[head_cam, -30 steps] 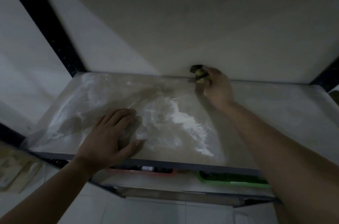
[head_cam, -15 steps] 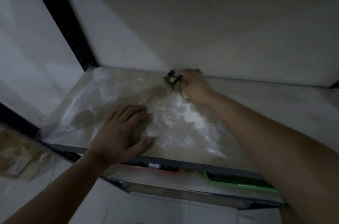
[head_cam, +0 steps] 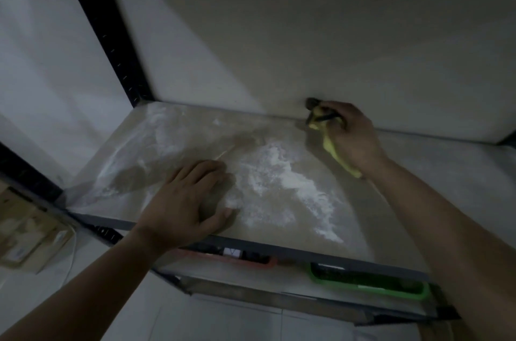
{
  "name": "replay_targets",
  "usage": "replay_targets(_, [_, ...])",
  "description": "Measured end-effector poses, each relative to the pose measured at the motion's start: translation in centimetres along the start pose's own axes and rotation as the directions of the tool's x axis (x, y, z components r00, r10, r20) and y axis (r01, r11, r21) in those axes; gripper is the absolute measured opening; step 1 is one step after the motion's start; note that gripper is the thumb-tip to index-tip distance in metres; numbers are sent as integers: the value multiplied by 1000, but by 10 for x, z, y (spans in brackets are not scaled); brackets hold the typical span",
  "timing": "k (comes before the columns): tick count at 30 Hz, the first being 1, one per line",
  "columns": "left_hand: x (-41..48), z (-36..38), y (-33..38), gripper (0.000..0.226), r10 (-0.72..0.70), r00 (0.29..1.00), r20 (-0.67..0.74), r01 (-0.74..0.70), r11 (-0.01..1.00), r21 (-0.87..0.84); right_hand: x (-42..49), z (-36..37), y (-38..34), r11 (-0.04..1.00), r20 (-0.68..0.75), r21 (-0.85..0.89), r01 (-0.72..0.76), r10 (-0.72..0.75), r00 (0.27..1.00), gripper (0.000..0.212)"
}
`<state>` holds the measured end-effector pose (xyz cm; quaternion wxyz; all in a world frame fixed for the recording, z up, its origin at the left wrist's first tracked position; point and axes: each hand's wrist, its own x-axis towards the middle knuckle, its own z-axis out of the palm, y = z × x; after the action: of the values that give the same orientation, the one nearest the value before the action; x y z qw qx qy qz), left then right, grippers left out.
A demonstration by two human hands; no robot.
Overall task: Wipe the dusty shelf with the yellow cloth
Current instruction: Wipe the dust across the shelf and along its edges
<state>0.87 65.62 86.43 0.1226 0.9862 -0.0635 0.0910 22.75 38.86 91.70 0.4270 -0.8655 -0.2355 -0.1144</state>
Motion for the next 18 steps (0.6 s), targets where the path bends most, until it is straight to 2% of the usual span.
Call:
replay_targets(3, [0,-1,1,72,-3,1000,5,4,1000,-10,-27,-48,31,963,-11,-252,-92,92,996,26])
replay_targets(5, [0,-1,0,72,4,1000,2,-4,1000,-12,-49,-69,48,950,15,-264,-167,177,984,23])
replay_targets(7, [0,-2,1,71,11,1000,1,-11,1000,-3,-70,-80,59,947,108,-233,-220,250,962,32])
replay_targets(9, [-1,-2,1,71,15,1000,-5,-15,1000,11,-87,-85,64,936,222,-322,-143,222,950,49])
replay_targets(11, [-2,-3,1,71,17,1000,-5,-17,1000,18,-99,-87,64,897,275,-439,-41,178,945,48])
replay_targets(14, [-2,-2,1,71,16,1000,-12,-16,1000,15,-116,-89,53,913,253,-407,-24,138,958,42])
replay_targets(18, [-3,0,-2,70,24,999,-28,-24,1000,12,-146,-77,29,877,201,-481,12,97,975,52])
